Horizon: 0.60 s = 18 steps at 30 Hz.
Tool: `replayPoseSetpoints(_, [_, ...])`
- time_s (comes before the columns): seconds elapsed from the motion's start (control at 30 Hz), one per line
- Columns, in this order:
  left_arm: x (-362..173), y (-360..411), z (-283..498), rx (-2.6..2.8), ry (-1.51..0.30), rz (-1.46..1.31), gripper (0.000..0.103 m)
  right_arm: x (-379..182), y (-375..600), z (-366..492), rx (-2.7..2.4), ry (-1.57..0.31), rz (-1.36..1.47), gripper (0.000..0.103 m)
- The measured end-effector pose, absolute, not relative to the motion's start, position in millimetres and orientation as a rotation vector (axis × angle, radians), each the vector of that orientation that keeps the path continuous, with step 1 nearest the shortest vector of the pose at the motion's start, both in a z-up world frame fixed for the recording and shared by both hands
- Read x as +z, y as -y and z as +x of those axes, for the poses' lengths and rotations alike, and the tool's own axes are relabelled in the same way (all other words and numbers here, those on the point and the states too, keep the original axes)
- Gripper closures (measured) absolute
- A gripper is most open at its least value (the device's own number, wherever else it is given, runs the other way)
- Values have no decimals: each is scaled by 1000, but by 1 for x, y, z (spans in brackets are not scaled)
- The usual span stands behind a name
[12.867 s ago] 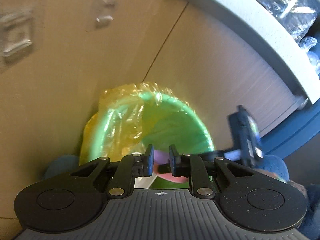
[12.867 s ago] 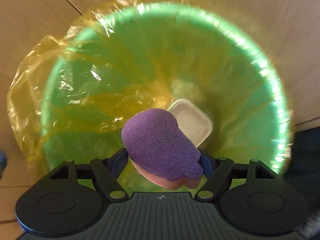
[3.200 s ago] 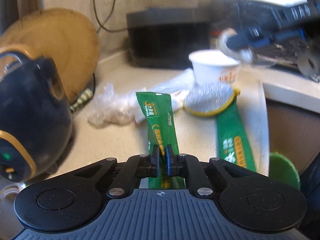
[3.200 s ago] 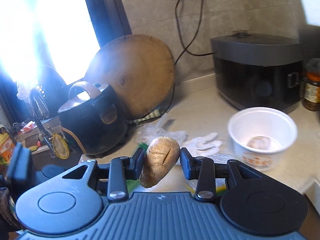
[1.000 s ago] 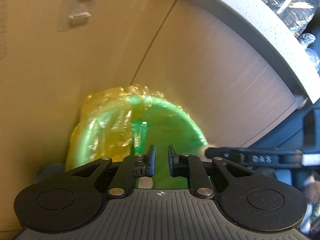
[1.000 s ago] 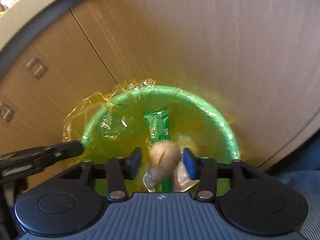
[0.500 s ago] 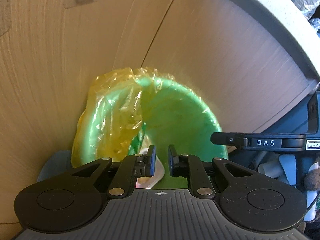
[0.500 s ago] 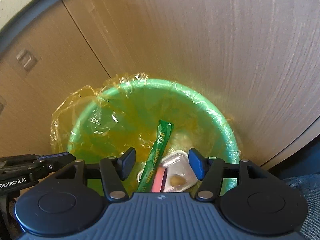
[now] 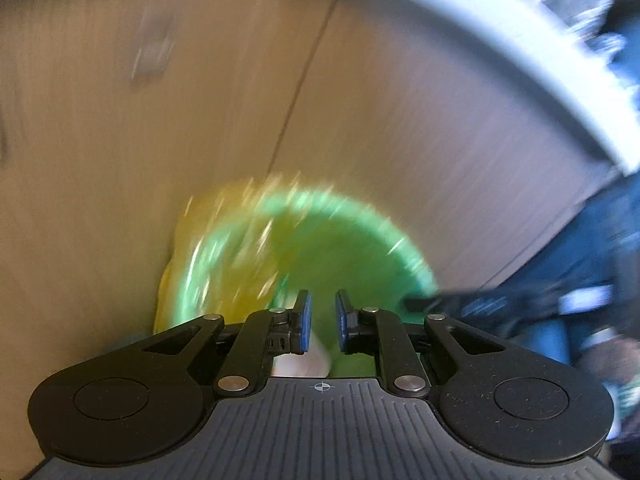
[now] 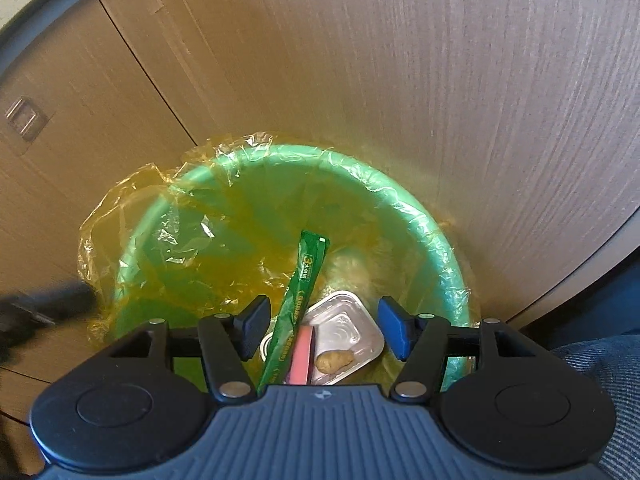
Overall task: Collect trash
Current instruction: 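Raise both tools back to the counter toward the long green wrapper and plastic bag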
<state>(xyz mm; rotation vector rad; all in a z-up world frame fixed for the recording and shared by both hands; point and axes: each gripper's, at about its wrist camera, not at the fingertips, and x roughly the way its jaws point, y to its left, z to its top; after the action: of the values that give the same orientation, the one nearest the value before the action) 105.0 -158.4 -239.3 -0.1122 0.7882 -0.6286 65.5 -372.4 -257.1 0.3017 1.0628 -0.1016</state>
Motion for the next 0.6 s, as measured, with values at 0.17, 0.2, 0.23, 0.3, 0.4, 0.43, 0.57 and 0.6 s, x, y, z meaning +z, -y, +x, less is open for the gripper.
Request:
replayPoseSetpoints(0.17, [-144,152,77,-684,-601,-19,88,-256,371,65,-101,-1060,305,41])
replayPoseSetpoints(0.2, [-122,147,68,-691,-566,10,87,-256,371,65,-100,-1059,304,40])
replayPoseSetpoints(0.23, [-99,141,58,-688,-518,48,87,-255,370,65,-98,-1058,302,39])
replayPoseSetpoints(0.3, [-62,127,42,-639,-423,124,87,-255,368,66,-95,-1058,293,39])
replayPoseSetpoints(0.4, [-24,104,30,-499,-318,242,87,-255,366,66,-88,-1058,274,39])
replayPoseSetpoints(0.43, [-18,98,32,-446,-310,273,87,-254,365,66,-85,-1057,268,39])
replayPoseSetpoints(0.57, [-16,83,55,-260,-372,357,87,-254,364,65,-86,-1056,251,38])
replayPoseSetpoints(0.6, [-17,80,60,-230,-388,376,87,-254,364,65,-85,-1056,250,38])
